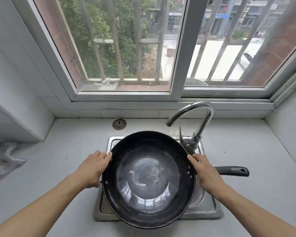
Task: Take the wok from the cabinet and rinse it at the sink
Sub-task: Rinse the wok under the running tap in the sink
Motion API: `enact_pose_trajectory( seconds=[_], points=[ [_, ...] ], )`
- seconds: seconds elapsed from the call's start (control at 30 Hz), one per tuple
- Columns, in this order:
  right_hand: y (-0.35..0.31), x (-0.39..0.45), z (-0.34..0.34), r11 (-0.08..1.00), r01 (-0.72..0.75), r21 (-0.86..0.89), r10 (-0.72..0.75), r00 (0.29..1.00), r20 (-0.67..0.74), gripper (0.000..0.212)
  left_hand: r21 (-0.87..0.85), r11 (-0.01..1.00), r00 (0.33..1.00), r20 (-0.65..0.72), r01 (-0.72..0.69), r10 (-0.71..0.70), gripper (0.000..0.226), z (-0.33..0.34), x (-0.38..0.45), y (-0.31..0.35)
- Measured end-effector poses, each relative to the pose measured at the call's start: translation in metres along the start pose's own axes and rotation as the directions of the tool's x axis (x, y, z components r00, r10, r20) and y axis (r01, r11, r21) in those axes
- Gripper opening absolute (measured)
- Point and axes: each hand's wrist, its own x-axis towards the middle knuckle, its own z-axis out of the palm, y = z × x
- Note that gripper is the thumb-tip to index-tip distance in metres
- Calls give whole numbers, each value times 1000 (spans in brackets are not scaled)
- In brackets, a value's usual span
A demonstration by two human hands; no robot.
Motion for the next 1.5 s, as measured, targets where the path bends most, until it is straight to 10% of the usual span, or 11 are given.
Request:
enact_pose_trajectory(
  seconds=[0.93, 1.2, 1.5],
  points=[
    [27, 26, 18, 993, -61, 96, 40, 978, 203, 78, -80, 997, 998, 56, -12, 17, 109, -2, 28, 6],
    [-1, 74, -7, 975, -98, 201, 124, 985, -119, 36, -34, 999, 999, 29, -29, 30, 106, -13, 25, 9],
    [-1, 123, 5, 978, -154, 142, 176, 972, -157, 40, -125, 992, 1000, -8, -6, 5, 98, -12, 17, 10]
  ],
)
